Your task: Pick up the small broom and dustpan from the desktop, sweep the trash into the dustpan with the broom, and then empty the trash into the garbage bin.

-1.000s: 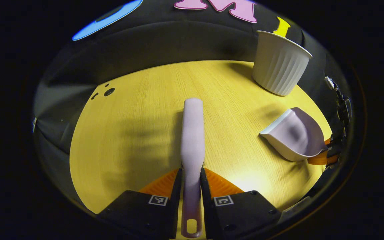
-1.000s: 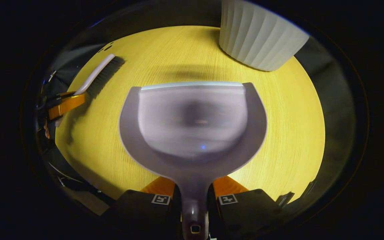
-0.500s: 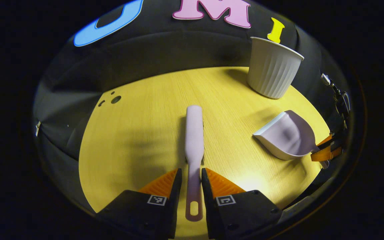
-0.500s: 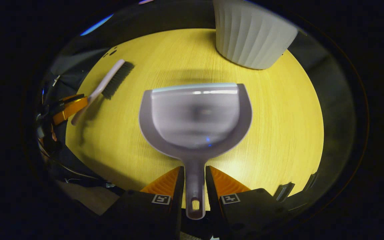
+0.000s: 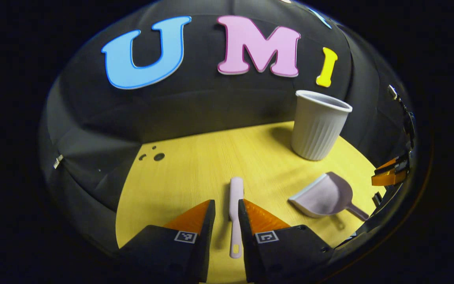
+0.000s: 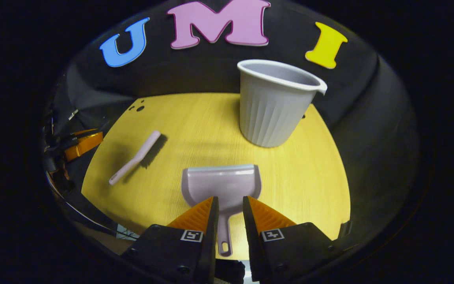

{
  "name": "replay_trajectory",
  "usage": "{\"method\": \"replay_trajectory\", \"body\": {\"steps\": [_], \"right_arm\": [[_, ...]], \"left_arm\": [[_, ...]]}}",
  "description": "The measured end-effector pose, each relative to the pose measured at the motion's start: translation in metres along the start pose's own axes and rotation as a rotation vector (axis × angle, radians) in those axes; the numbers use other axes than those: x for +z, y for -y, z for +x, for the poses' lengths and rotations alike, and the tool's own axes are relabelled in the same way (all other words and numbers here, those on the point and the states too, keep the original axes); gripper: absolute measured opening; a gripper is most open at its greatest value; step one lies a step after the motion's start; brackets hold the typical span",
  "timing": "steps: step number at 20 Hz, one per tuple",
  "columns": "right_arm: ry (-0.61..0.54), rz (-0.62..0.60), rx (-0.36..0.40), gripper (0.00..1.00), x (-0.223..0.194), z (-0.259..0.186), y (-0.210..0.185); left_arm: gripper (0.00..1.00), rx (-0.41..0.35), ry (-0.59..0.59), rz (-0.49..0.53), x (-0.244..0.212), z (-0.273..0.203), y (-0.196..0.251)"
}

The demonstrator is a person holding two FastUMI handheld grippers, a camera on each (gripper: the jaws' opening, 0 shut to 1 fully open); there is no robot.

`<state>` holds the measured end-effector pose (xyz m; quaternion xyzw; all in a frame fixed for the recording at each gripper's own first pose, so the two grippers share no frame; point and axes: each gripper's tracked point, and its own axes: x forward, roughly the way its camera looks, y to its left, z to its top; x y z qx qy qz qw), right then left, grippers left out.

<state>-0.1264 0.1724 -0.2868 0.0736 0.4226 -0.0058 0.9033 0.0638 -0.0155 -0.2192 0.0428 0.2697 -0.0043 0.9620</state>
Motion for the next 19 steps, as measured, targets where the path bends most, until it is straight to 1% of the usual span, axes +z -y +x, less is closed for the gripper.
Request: {"method": "replay_trajectory", "body": {"steps": [2,4,5,8,10,12,14,15,16,19], "right_arm": [[0.114,0.006,0.0,0.39,0.031,-0.01,-0.004],[0.235,0.02,0.002,0.38,0.062,-0.023,-0.008],[0.286,0.019,0.003,0.38,0.075,-0.03,-0.009],[0.432,-0.006,-0.014,0.38,0.105,-0.055,-0.012],[0.504,-0.02,-0.02,0.38,0.121,-0.068,-0.015],[0.55,-0.046,-0.034,0.38,0.131,-0.077,-0.017],[0.571,-0.074,-0.04,0.38,0.137,-0.081,-0.021],[0.576,-0.085,-0.046,0.41,0.138,-0.083,-0.023],[0.581,-0.092,-0.051,0.38,0.14,-0.084,-0.024],[0.585,-0.087,-0.055,0.37,0.146,-0.086,-0.031]], "left_arm": [[0.39,-0.004,0.084,0.013,0.031,-0.013,0.004],[0.39,-0.019,0.149,0.017,0.053,-0.024,0.011],[0.37,-0.028,0.174,0.013,0.06,-0.029,0.015],[0.4,-0.052,0.22,-0.019,0.073,-0.041,0.025],[0.41,-0.073,0.234,-0.035,0.074,-0.048,0.032],[0.42,-0.083,0.237,-0.033,0.075,-0.051,0.032],[0.42,-0.081,0.243,-0.032,0.078,-0.053,0.03],[0.39,-0.082,0.244,-0.035,0.079,-0.054,0.029],[0.42,-0.088,0.245,-0.039,0.08,-0.054,0.028],[0.42,-0.094,0.247,-0.04,0.085,-0.052,0.024]]}}
